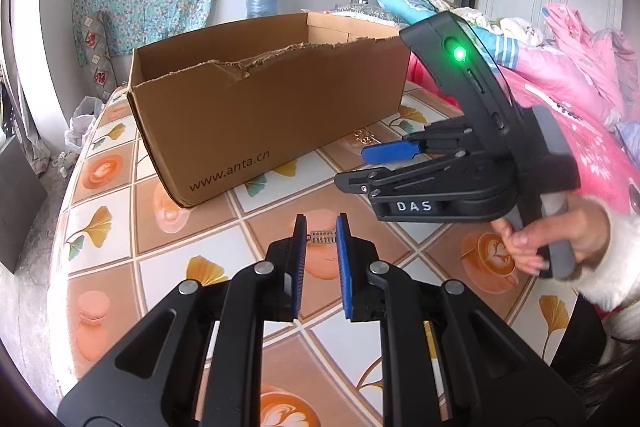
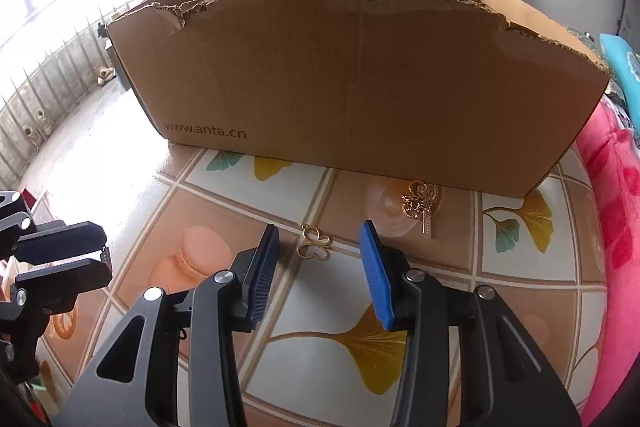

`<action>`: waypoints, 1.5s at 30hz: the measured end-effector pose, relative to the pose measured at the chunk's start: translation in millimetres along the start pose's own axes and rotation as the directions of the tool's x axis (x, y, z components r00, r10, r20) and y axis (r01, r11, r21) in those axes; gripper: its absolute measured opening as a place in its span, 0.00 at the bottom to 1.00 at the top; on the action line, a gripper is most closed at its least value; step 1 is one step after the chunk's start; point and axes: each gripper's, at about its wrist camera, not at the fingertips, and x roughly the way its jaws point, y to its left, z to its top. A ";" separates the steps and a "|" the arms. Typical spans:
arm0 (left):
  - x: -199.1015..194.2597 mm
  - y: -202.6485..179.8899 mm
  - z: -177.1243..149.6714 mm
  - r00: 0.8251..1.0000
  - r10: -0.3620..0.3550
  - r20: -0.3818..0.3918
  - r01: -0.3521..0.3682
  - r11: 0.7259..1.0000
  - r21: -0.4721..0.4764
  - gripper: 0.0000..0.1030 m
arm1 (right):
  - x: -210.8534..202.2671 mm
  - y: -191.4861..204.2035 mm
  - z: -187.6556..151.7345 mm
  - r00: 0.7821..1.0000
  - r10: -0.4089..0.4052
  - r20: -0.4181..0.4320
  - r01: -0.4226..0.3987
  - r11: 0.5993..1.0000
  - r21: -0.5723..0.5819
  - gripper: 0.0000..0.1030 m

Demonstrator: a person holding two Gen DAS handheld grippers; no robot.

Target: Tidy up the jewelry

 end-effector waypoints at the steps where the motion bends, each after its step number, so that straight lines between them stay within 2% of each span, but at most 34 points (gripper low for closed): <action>1: -0.6 0.5 0.2 1.000 0.001 0.003 -0.001 1.000 -0.002 0.13 | 0.5 0.1 0.5 1.000 -0.009 0.001 0.009 1.000 0.017 0.28; 2: -1.6 1.2 0.2 1.000 0.001 0.005 -0.001 1.000 -0.002 0.13 | -3.0 -1.9 1.2 1.000 -0.012 0.005 0.011 0.999 0.042 0.12; 4: -2.8 2.0 -0.2 1.000 0.006 0.007 -0.006 1.000 -0.002 0.13 | -3.5 -5.0 1.6 1.000 0.010 0.004 -0.010 0.997 0.077 0.12; 7: -2.6 3.8 -1.2 1.000 0.007 0.006 -0.007 1.000 -0.006 0.13 | -3.6 -0.2 0.5 1.000 0.006 0.003 -0.007 0.998 0.062 0.12; 9: -2.7 5.2 -2.2 1.000 0.007 0.005 -0.007 1.000 -0.012 0.13 | -5.8 1.9 -1.6 0.999 0.036 -0.002 -0.036 0.998 0.060 0.10; 10: -2.7 5.9 -2.2 1.000 0.005 0.006 -0.005 1.000 -0.016 0.13 | -7.3 1.1 -2.6 0.999 0.053 -0.006 -0.052 0.996 0.071 0.03; 12: -3.1 6.9 -1.9 1.000 0.004 0.008 -0.004 1.000 -0.021 0.13 | -10.1 -3.8 -3.0 0.996 0.094 -0.007 -0.092 0.991 0.098 0.03; 16: -3.9 7.4 -2.2 1.000 0.001 0.005 -0.001 1.000 -0.018 0.13 | -18.9 -7.6 -5.3 0.996 0.088 0.002 -0.088 0.991 0.102 0.03; 19: -3.7 6.2 -2.1 1.000 0.001 0.007 -0.001 1.000 -0.009 0.13 | -14.2 -7.8 -5.7 0.989 0.150 -0.016 -0.147 0.983 0.107 0.05; 21: -3.7 5.3 -2.4 1.000 0.002 0.011 -0.002 1.000 -0.006 0.13 | -11.0 -2.1 -5.9 0.991 0.135 -0.015 -0.133 0.987 0.086 0.19; 22: -3.9 4.9 -2.4 1.000 0.003 0.013 -0.003 1.000 -0.007 0.13 | -8.7 3.6 -4.7 0.993 0.120 -0.015 -0.119 0.991 0.062 0.37; 24: -3.9 5.3 -2.9 1.000 0.000 0.013 0.000 1.000 -0.009 0.13 | -5.2 13.0 -7.3 0.995 0.098 -0.006 -0.098 0.995 0.008 0.44; 25: -3.8 5.6 -3.1 1.000 0.002 0.011 -0.002 1.000 -0.009 0.13 | -4.3 20.0 -7.5 0.997 0.072 0.001 -0.072 0.997 -0.020 0.44; 26: -3.6 5.8 -3.2 1.000 0.002 0.010 -0.002 1.000 -0.008 0.13 | -3.8 26.6 -6.3 0.999 0.053 -0.003 -0.053 0.998 -0.045 0.33; 28: -3.6 6.5 -4.0 1.000 0.001 0.008 -0.001 1.000 -0.011 0.13 | -3.2 31.5 -3.3 0.998 0.056 -0.002 -0.056 0.998 -0.034 0.18; 31: -3.8 7.2 -5.5 1.000 0.001 0.010 -0.001 1.000 -0.014 0.13 | -3.4 28.3 0.7 0.997 0.073 -0.009 -0.073 0.997 0.002 0.12; 33: -4.1 8.1 -6.4 1.000 0.000 0.010 0.000 1.000 -0.017 0.13 | -4.4 28.9 0.2 0.997 0.071 -0.001 -0.071 0.997 0.008 0.12; 35: -4.1 9.2 -6.9 1.000 0.001 0.007 -0.001 1.000 -0.018 0.13 | -9.1 30.1 -1.7 0.998 0.064 0.003 -0.064 0.998 -0.010 0.00; 40: -5.9 12.2 -5.9 1.000 0.003 0.011 -0.003 1.000 -0.025 0.13 | -22.9 10.7 -2.9 0.995 0.100 0.007 -0.100 0.995 0.019 0.00; 42: -6.6 12.3 -5.4 1.000 0.002 0.012 -0.002 1.000 -0.025 0.13 | -23.2 5.7 -1.6 0.989 0.146 -0.016 -0.145 0.989 0.021 0.00; 43: -6.6 12.2 -5.6 1.000 0.004 0.012 -0.003 1.000 -0.022 0.13 | -24.9 2.7 -1.8 0.985 0.173 -0.012 -0.172 0.985 0.027 0.04; 45: -6.8 12.3 -5.2 1.000 0.004 0.014 -0.004 1.000 -0.019 0.13 | -22.3 4.2 -0.9 0.984 0.176 -0.036 -0.176 0.984 -0.004 0.17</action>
